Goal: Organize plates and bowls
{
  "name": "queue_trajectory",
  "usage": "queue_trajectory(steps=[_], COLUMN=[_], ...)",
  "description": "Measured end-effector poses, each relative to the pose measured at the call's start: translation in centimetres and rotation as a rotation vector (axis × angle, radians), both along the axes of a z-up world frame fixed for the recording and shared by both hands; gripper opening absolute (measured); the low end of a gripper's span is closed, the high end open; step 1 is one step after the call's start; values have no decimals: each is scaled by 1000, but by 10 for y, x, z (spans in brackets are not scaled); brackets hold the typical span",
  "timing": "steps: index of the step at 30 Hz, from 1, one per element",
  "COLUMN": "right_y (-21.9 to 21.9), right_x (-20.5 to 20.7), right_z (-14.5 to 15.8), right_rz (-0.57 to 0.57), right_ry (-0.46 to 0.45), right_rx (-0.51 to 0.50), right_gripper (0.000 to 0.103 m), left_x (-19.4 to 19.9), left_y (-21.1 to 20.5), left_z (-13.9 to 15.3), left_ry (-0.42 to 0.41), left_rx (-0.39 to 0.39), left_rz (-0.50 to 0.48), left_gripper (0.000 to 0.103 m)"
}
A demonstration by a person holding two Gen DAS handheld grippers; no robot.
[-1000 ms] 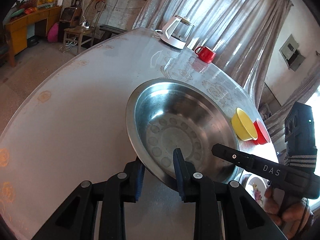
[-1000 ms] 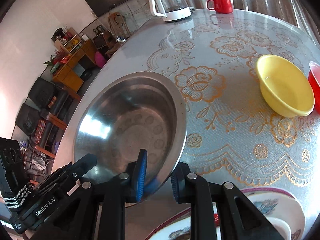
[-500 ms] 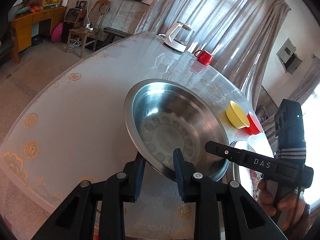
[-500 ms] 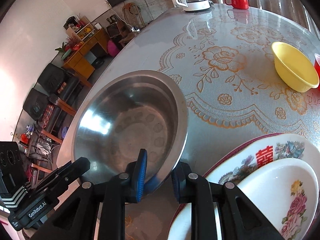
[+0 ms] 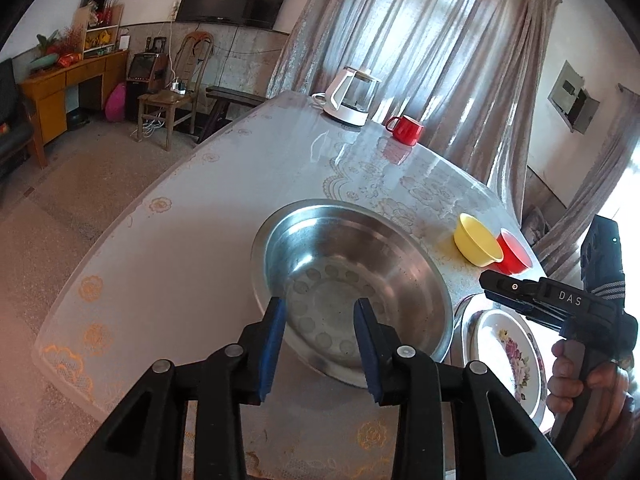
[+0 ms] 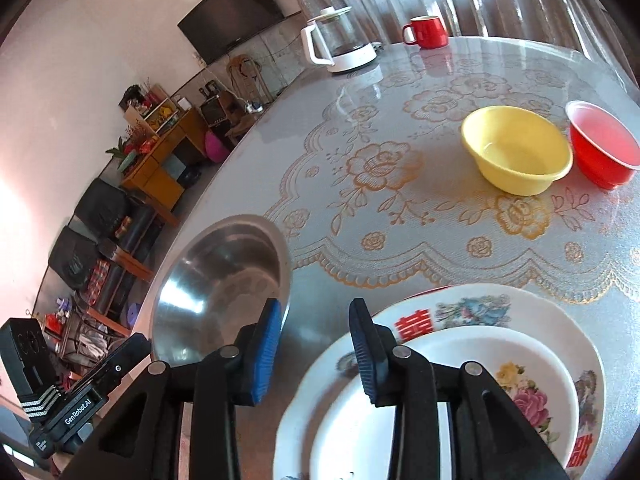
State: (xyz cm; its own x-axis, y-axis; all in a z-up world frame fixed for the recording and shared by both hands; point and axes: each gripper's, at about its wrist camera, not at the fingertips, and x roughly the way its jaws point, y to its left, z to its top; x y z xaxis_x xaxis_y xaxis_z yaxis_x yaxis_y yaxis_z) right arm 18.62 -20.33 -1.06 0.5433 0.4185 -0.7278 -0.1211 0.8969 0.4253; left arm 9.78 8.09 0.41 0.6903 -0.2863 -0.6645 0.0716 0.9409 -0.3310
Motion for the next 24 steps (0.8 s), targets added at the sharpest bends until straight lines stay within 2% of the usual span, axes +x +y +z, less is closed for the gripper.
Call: queue_trajectory(steps=[7,10,18,20,22,24], right_y=[-68,-95,-145,-153,-159,-163], right_x=[7,13,33,40,48,59], right_z=[1,0,-5,-8,-13,-17], right_rz=[-170,-244,-363,-380,-393,-404], right_ry=[-11,-16,-13,-10,-2,10], right_rx=[57,55,63,60,51,47], right_gripper=[40,40,37,36,31,27], left_x=[30,50,103,118,133,146], left_y=[-39,-63,-134,-151,-166,-179], left_z=[12,13,17,16,13,9], left_ry=[-4,21,47,66,95,121], left_rx=[22,33,29,19,-10,-33], left_rz=[-82,-118,-233,-252,-268,-276], left_gripper=[38,38,38,42,51,51])
